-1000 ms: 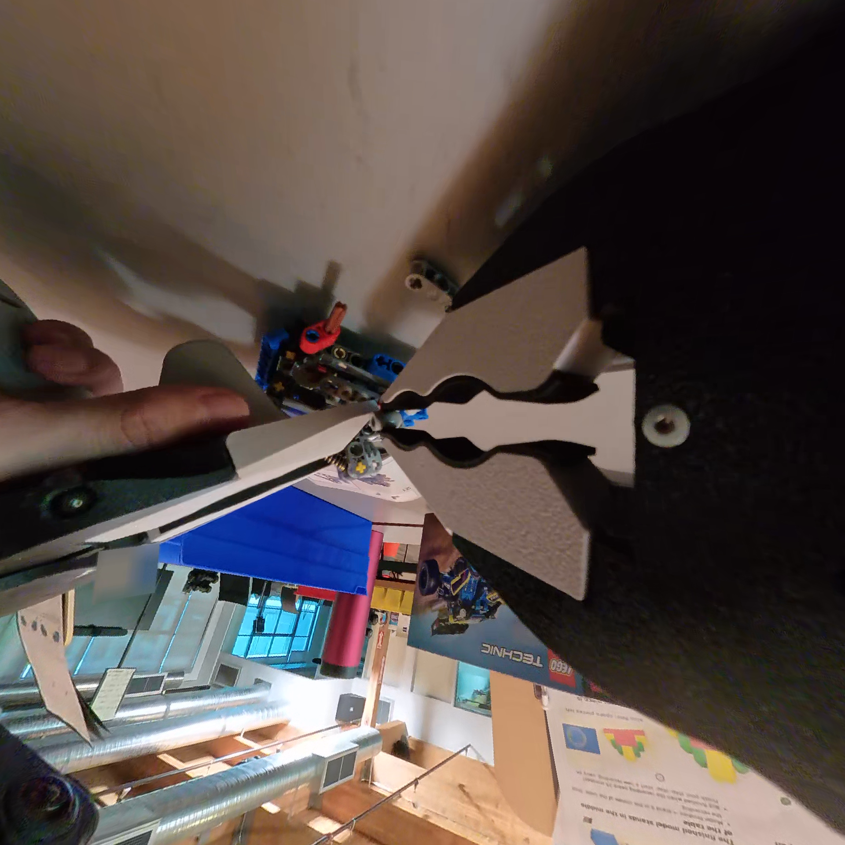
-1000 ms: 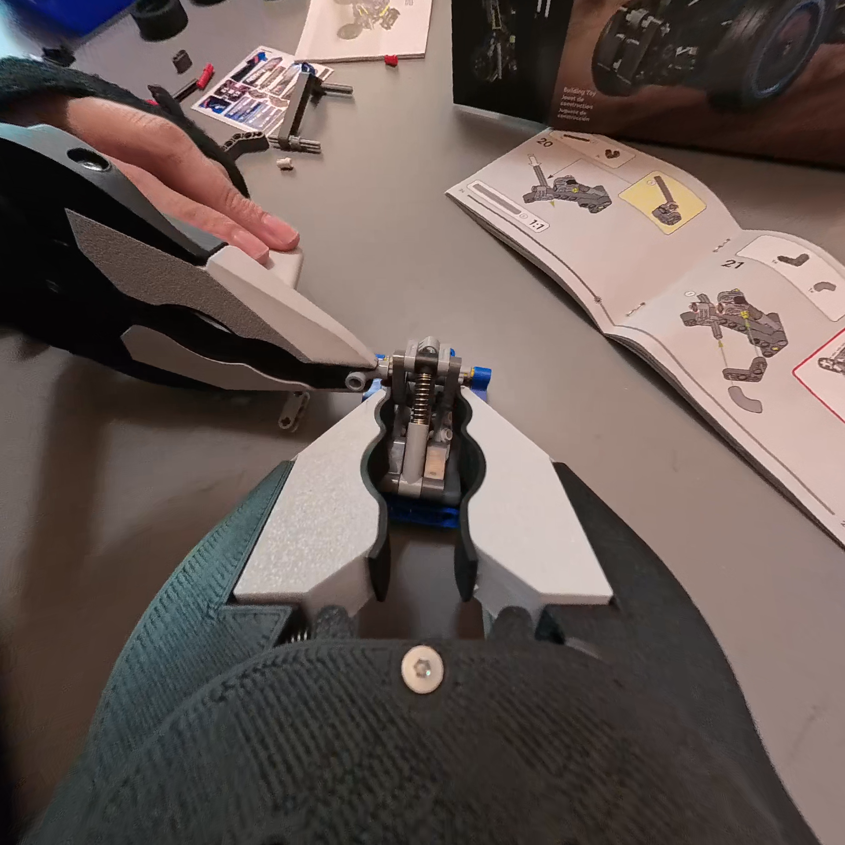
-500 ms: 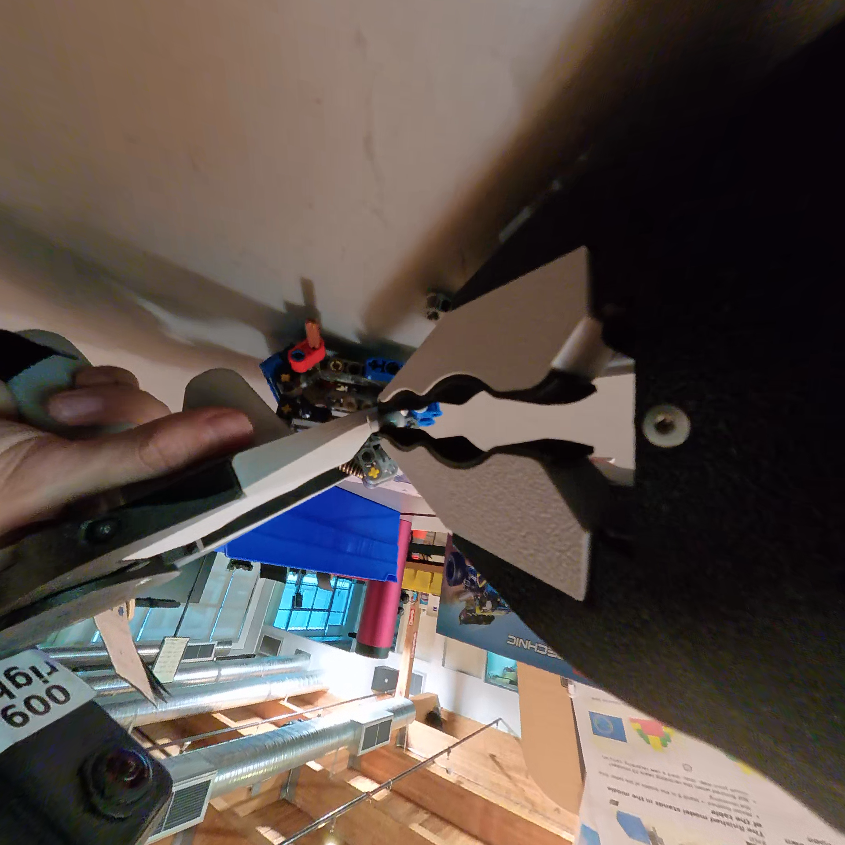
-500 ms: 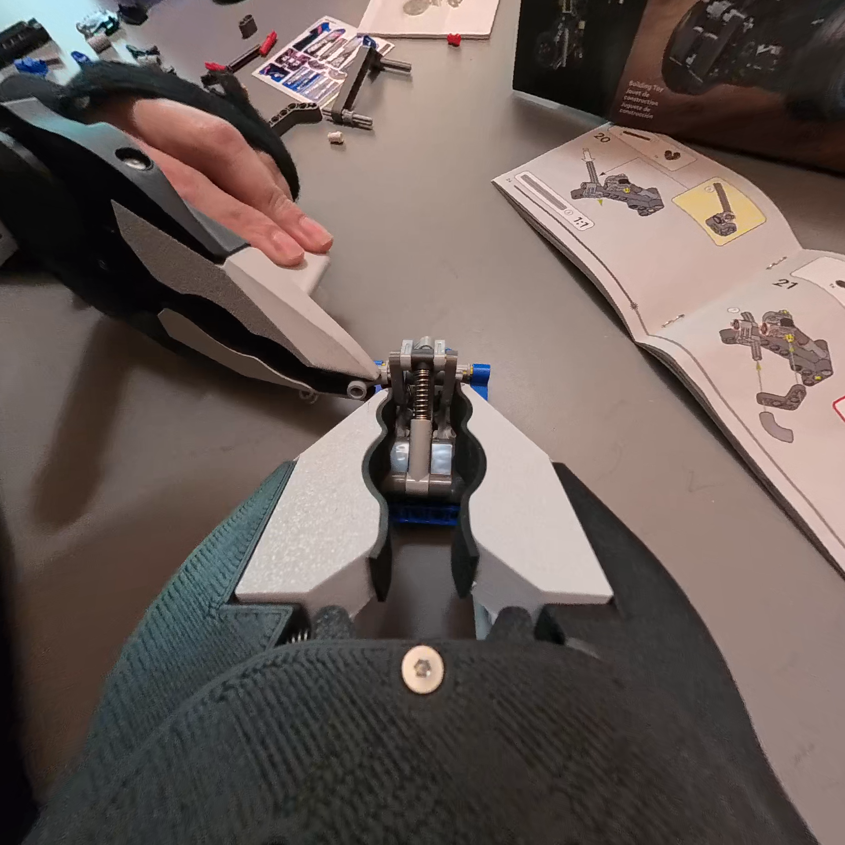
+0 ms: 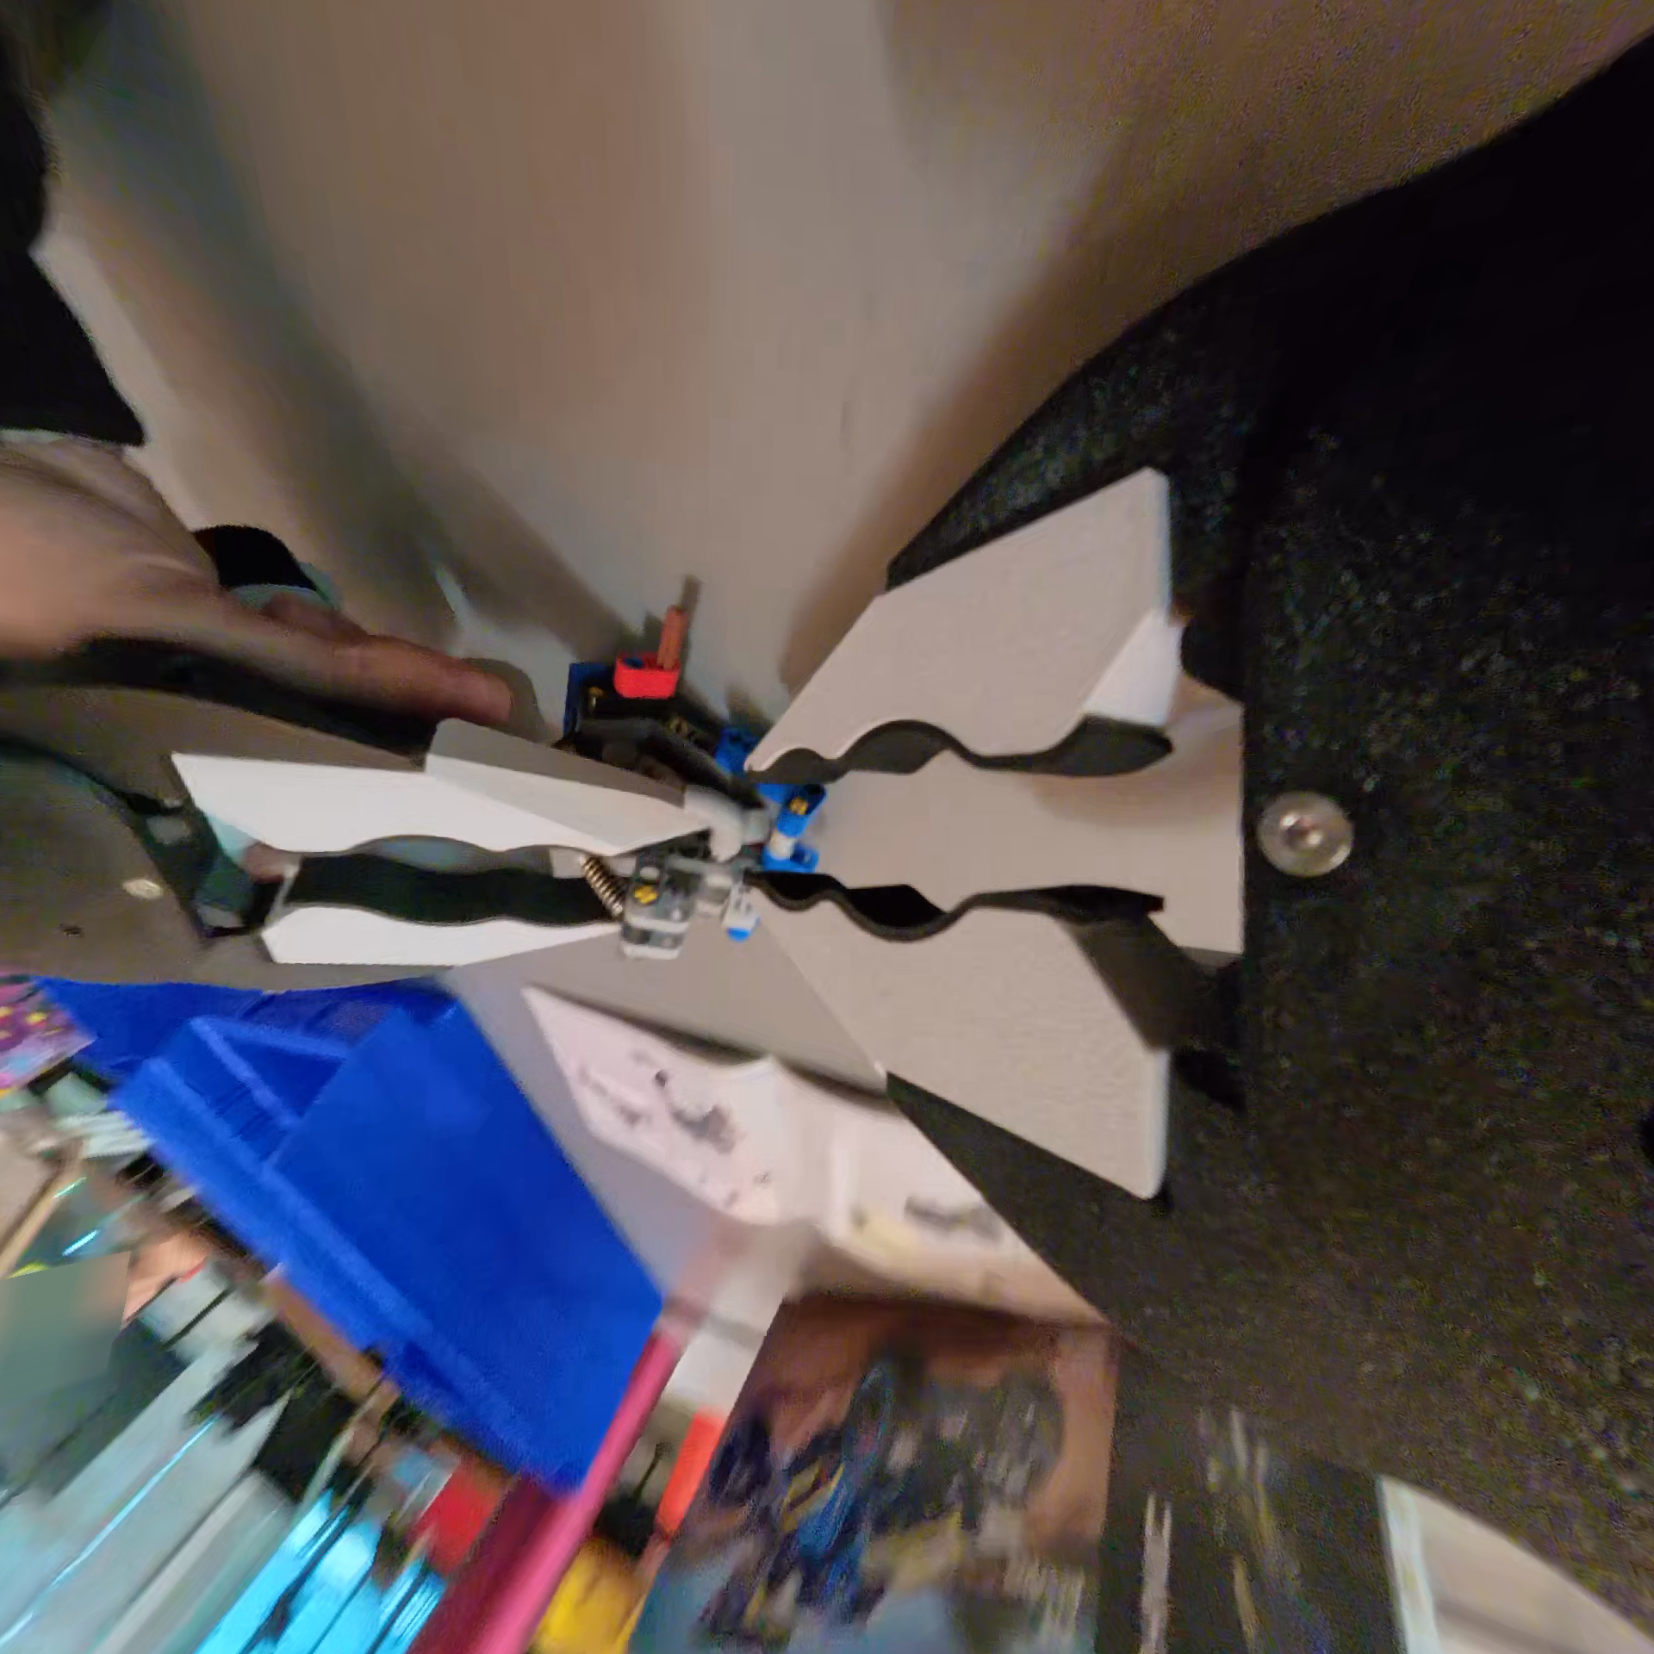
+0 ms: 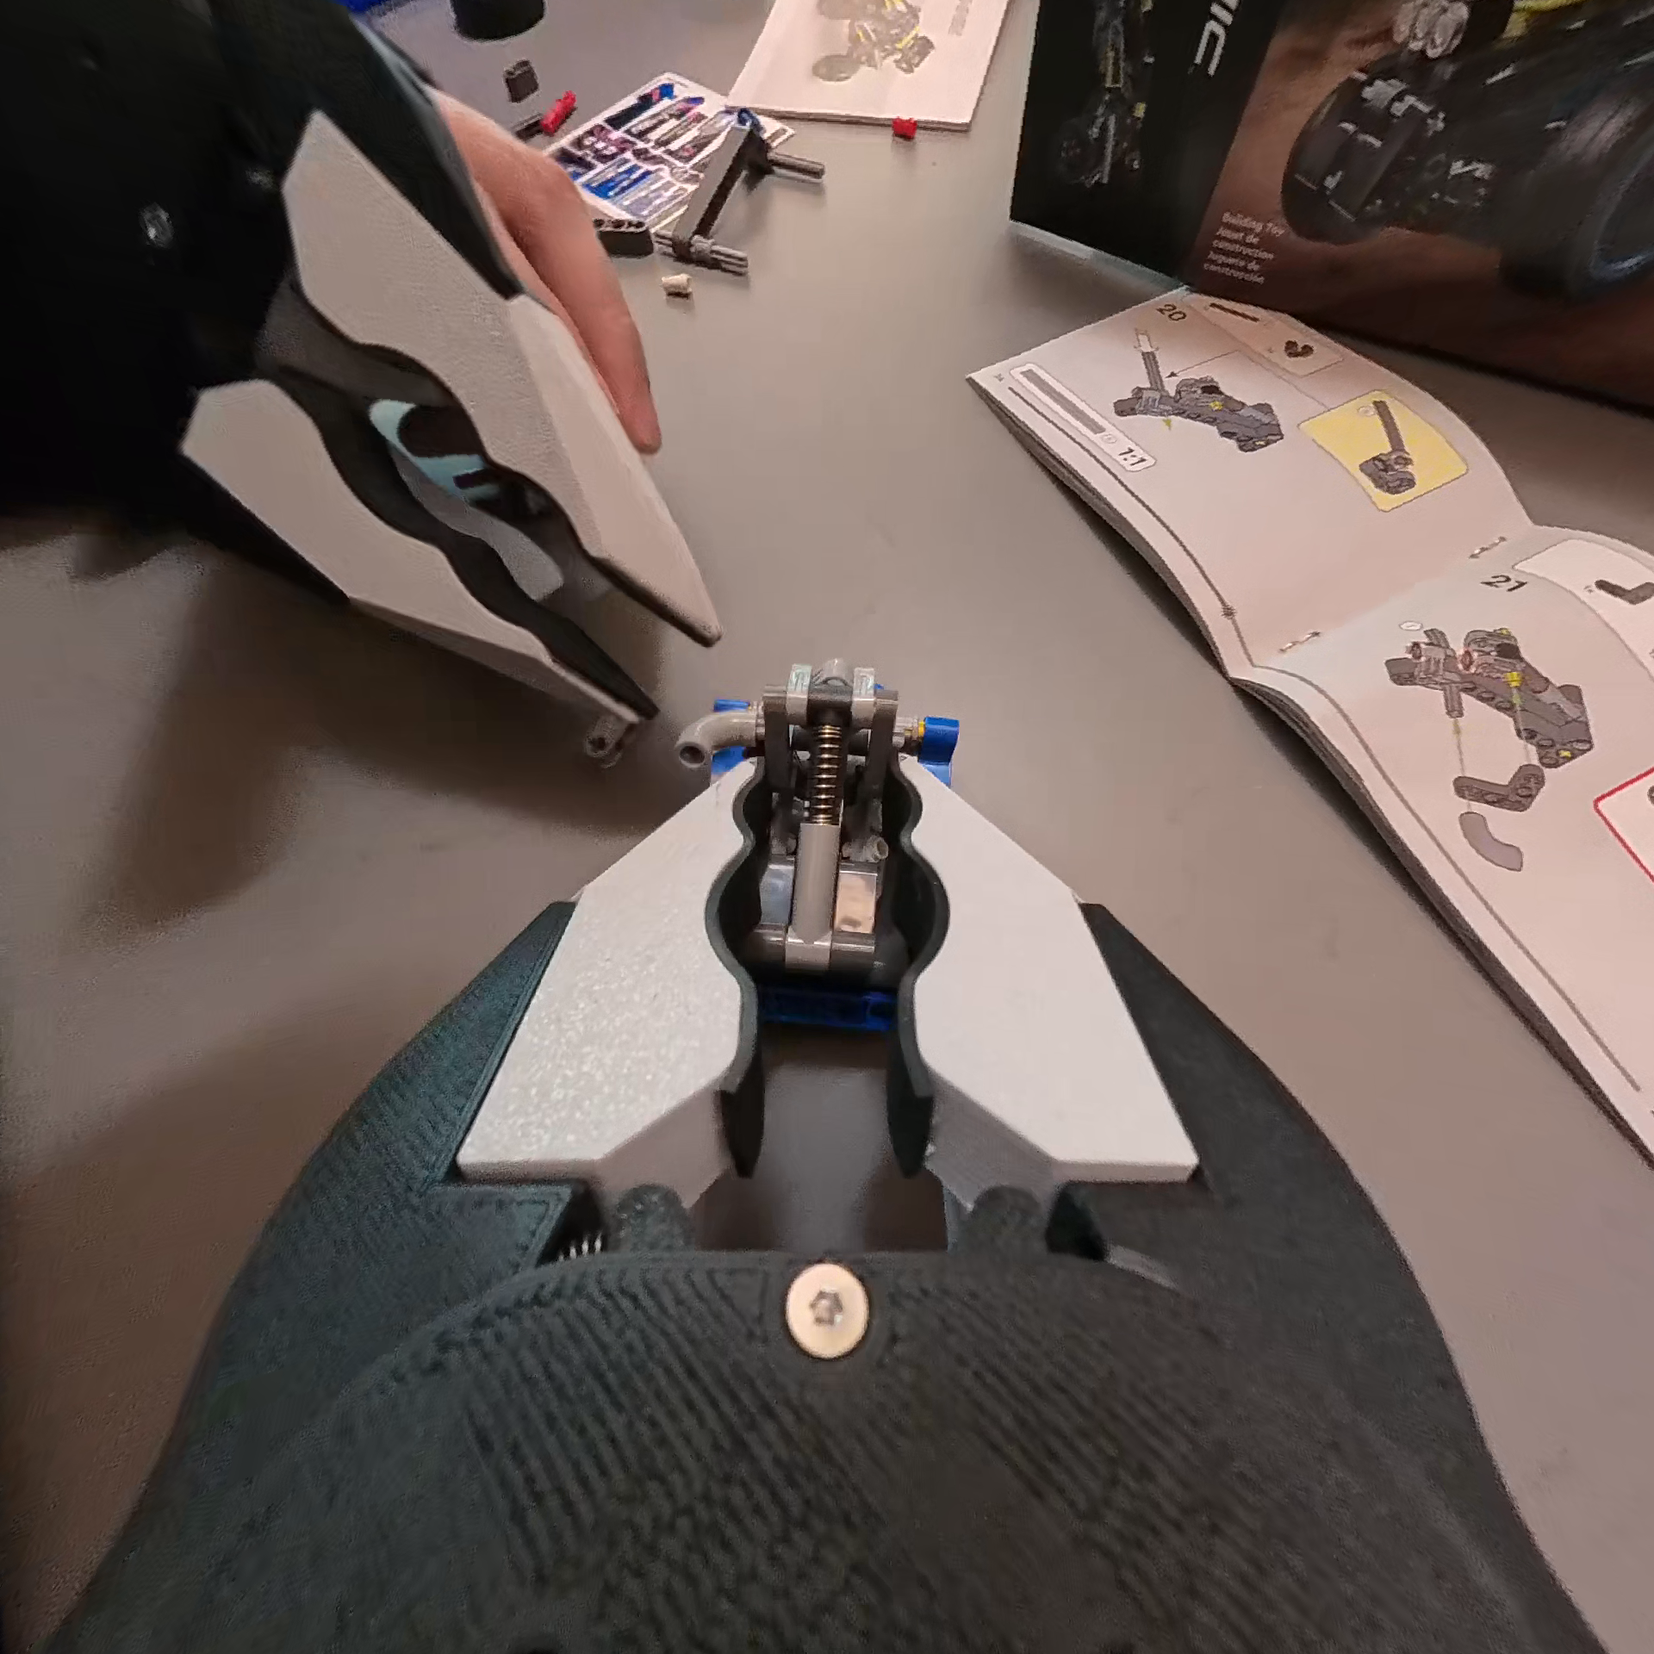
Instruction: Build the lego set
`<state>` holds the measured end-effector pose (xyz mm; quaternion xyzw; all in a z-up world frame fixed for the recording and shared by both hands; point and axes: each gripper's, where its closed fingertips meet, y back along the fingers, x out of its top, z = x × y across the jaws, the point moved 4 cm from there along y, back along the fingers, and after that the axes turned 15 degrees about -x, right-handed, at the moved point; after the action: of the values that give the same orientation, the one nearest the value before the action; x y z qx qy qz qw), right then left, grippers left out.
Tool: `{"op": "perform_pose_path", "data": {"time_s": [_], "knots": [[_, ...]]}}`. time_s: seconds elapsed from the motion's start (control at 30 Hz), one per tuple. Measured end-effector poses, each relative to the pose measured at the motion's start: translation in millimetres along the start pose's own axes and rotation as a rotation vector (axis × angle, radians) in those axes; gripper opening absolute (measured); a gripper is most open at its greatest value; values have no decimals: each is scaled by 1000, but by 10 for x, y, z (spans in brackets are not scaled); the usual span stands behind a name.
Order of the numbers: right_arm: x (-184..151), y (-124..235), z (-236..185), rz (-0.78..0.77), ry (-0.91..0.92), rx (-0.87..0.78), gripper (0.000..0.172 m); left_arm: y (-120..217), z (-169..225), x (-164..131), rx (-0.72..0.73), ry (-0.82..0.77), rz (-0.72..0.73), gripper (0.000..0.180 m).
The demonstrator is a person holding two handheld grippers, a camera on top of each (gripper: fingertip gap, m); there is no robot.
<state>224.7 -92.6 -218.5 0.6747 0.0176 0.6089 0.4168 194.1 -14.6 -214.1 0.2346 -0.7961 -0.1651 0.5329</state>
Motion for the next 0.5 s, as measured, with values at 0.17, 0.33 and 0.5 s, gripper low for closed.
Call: {"op": "perform_pose_path", "data": {"time_s": [0.17,0.33,0.5], "knots": [[-5,8,-31,22,17,40,22,-9,30,67,-106,280,67,24],[6,9,-104,28,67,72,23,-57,47,51,-122,252,42,14],[0,18,-128,30,88,83,22,-68,76,64,-129,216,38,11]]}}
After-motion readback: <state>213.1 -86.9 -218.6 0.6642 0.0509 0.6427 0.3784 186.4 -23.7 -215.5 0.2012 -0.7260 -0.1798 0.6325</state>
